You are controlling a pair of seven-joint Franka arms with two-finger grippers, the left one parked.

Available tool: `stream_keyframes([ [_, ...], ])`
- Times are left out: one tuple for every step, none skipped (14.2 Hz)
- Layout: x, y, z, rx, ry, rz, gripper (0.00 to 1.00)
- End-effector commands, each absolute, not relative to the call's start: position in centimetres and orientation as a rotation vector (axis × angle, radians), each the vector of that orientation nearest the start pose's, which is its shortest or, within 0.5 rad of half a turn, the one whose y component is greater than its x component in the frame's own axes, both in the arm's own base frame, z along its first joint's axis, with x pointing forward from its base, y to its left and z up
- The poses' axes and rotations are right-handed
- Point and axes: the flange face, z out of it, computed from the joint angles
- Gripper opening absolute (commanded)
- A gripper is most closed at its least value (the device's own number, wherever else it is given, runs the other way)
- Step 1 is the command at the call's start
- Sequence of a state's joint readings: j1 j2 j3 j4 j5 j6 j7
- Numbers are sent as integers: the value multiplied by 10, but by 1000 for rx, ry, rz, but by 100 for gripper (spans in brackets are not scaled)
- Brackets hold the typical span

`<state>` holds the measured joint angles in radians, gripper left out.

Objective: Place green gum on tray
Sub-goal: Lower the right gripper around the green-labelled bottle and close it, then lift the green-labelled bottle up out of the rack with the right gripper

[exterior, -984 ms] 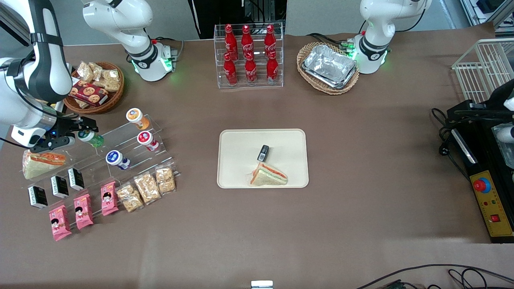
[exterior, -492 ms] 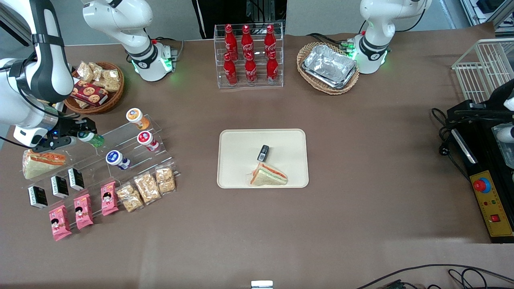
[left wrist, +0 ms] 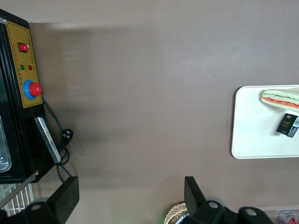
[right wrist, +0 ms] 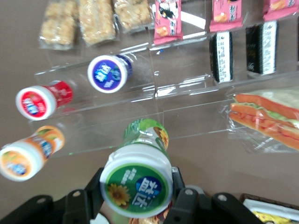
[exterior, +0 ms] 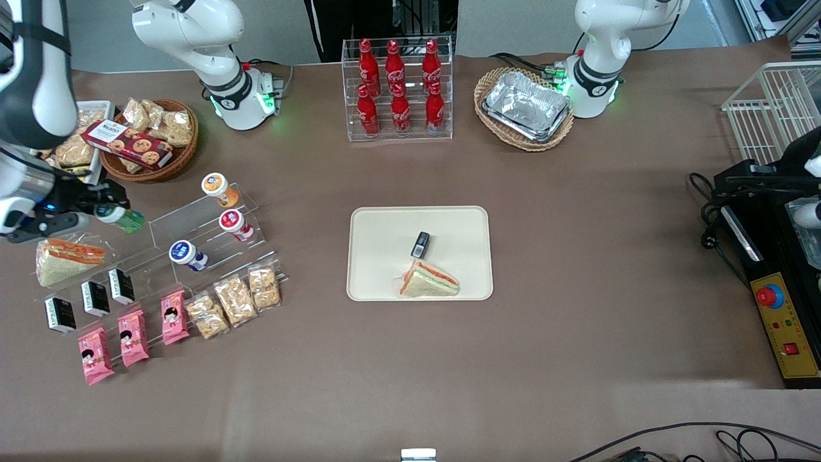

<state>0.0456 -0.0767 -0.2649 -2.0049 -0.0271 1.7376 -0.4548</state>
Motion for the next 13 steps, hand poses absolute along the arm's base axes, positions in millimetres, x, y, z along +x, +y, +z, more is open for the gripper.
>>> stream_keyframes([
  [523, -100, 542, -3055, -390, 332, 31],
  [529, -90, 556, -3049, -379, 355, 31],
  [535, -77, 570, -3037, -373, 369, 31],
  [540, -62, 582, -3031, -357, 384, 31],
  [541, -45, 589, -3030, -329, 405, 31],
  [540, -20, 593, -3020, -296, 422, 31],
  [539, 2, 594, -3013, -249, 420, 31],
  [539, 23, 595, -3009, -209, 424, 31],
  [537, 53, 594, -3007, -184, 433, 31],
  [534, 78, 594, -3013, -152, 443, 31],
  [531, 98, 592, -3016, -117, 458, 31],
  [529, 116, 587, -3000, -79, 471, 32],
  [529, 129, 583, -2980, -38, 491, 32],
])
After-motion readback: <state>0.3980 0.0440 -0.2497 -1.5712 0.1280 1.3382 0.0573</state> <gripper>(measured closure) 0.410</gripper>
